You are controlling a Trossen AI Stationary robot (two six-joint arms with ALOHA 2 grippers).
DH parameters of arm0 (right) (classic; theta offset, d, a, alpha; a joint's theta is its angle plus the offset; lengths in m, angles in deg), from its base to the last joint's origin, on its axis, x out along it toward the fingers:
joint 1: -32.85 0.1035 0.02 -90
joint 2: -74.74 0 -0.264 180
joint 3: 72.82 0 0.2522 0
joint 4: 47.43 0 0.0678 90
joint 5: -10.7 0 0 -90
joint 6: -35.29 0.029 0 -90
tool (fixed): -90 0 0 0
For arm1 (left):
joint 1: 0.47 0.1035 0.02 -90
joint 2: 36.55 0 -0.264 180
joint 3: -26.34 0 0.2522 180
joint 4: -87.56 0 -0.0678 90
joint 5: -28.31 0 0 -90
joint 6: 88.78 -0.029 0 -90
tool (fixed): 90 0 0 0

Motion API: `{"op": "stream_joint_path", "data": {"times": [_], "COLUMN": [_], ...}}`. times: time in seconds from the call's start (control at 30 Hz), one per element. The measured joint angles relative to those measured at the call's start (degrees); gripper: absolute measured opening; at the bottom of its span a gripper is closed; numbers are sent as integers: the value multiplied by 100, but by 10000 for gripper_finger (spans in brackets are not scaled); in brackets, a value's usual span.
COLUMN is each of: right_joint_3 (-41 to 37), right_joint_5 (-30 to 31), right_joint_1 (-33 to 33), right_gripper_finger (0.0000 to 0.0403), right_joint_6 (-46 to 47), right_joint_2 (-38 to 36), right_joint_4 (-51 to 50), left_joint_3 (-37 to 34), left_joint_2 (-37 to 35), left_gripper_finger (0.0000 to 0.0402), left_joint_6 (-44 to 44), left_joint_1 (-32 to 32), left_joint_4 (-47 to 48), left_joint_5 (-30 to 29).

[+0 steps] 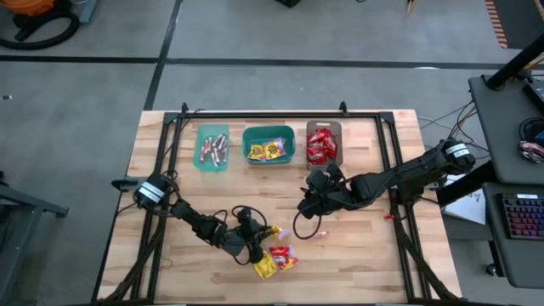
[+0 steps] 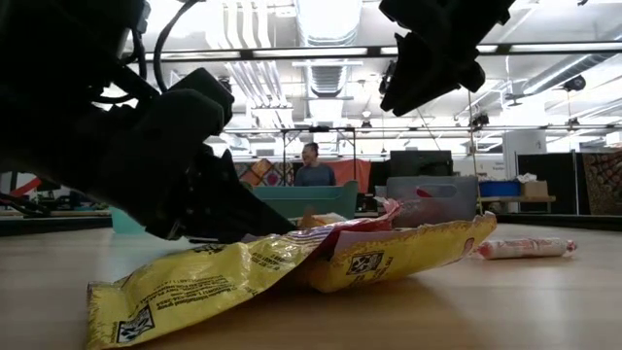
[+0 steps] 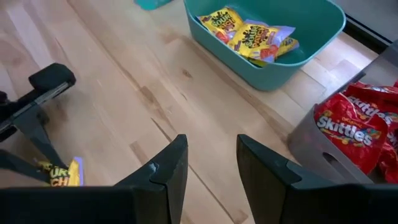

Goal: Sort candy
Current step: Put the yellow candy into the green bin

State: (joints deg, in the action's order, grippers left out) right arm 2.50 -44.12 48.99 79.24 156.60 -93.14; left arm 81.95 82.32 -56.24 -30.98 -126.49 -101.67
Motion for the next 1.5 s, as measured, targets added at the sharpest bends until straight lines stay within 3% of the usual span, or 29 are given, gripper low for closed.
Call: {"op": "stream_joint_path", "data": {"times": [0.1, 0.27, 0.4, 0.6, 0.77, 0.93, 1.17, 1.27, 1.5], "right_joint_3": [-4, -9, -59, -349, -607, -732, -750, -750, -750], "right_joint_5": [0, 109, 384, 426, 431, 442, 503, 511, 509], "right_joint_1": [11, 127, 275, 443, 435, 437, 435, 435, 435], "right_gripper_finger": [130, 130, 130, 130, 130, 130, 130, 130, 130], "right_joint_6": [0, 41, 278, 444, 418, 407, 339, 336, 302], "right_joint_2": [0, 0, 0, 0, 0, 0, 0, 0, 0], "right_joint_4": [60, 150, 156, 662, 1229, 1406, 1446, 1446, 1453], "left_joint_3": [-75, -256, -380, -414, -416, -416, -403, -283, -98], "left_joint_2": [-164, -951, -2097, -3878, -4734, -4778, -4162, -3908, -3578], "left_gripper_finger": [10, 12, 2, 1, 0, 0, 0, 0, 11], "left_joint_6": [10, -216, -372, -400, -1075, -1531, -1967, -2165, -2414], "left_joint_1": [5, 3, 12, 179, 948, 2100, 3644, 3938, 4117], "left_joint_4": [39, 430, 1651, 4226, 4795, 4669, 4127, 3898, 3890], "left_joint_5": [-1, 15, -122, -1147, -1358, -1184, -16, 335, 323]}}
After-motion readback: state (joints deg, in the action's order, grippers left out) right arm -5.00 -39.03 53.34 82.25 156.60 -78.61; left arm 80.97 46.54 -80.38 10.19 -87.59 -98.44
